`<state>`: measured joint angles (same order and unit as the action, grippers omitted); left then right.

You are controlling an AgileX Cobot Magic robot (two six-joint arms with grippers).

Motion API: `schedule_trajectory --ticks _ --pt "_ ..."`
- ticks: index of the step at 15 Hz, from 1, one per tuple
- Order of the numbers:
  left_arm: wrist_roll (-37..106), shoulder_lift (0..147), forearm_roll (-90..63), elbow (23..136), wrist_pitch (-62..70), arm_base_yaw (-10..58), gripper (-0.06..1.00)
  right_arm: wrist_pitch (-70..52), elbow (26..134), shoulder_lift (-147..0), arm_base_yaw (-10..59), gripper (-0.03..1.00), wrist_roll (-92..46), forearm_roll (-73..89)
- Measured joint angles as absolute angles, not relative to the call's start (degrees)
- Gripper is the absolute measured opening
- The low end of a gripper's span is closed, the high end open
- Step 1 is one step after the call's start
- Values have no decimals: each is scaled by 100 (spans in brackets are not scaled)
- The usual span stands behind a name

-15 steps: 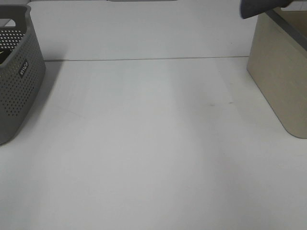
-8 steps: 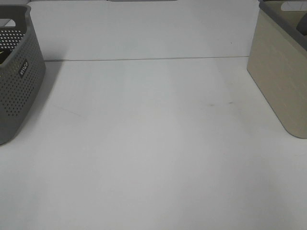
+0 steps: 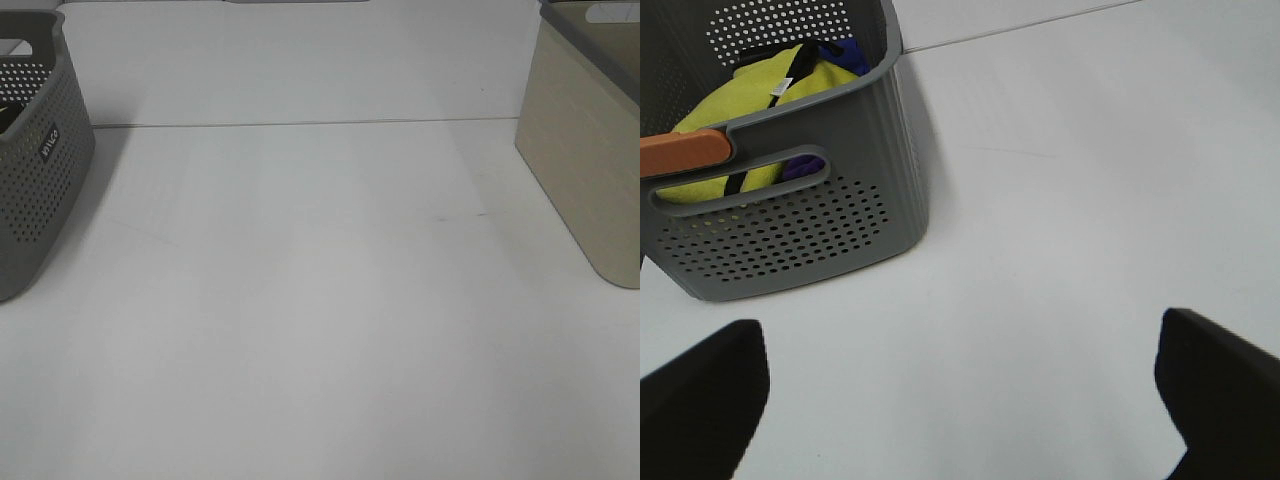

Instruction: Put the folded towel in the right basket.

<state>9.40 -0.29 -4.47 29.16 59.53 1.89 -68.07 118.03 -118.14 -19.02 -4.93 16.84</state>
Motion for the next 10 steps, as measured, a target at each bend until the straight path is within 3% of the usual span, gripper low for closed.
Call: schedule_trajectory --ticks 3,10 --pt "940 -29 -447 2916 5953 189 99 -6818 11803 -11499 -1599 73 -487 1702" --pt "940 -29 -447 2916 5953 189 99 -6973 11763 -10955 0 74 -407 951"
